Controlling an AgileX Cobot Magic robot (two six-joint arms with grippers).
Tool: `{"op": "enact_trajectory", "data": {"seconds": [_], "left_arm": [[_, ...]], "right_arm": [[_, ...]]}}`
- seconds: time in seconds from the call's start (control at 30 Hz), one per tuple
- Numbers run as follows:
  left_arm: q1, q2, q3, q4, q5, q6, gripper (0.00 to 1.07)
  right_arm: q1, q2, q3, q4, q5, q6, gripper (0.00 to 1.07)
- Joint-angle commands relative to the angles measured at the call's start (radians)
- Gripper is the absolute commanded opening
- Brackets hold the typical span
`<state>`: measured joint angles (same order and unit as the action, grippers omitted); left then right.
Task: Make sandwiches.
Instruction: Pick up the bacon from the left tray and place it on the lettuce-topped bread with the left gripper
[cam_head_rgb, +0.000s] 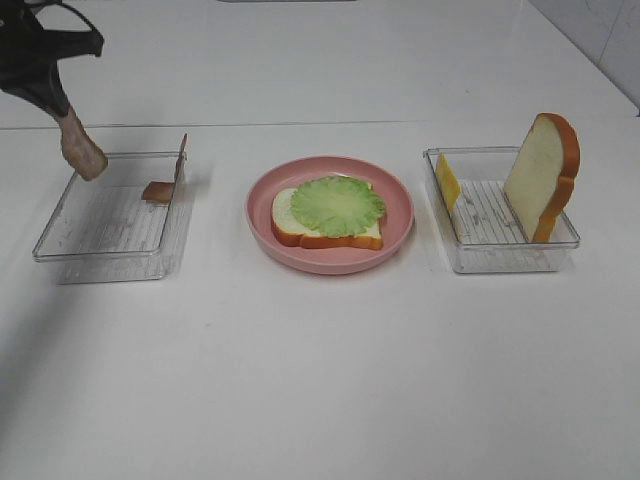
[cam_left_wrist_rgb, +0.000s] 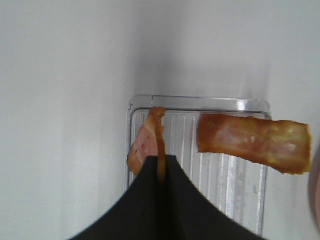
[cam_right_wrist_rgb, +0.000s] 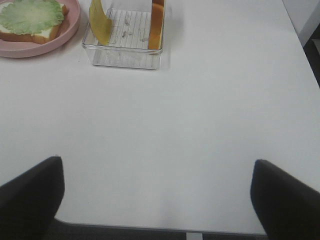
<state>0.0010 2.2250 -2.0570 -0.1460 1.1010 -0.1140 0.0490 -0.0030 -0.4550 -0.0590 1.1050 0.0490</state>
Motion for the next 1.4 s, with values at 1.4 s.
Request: {"op": "enact_trajectory", "data": {"seconds": [1.4], "left_arm": [[-0.485, 0.104, -0.258, -0.475, -0.170, 0.056, 0.00]], "right_arm": [[-0.003, -0.034, -0.004, 0.003, 0.003, 0.007, 0.99]]}}
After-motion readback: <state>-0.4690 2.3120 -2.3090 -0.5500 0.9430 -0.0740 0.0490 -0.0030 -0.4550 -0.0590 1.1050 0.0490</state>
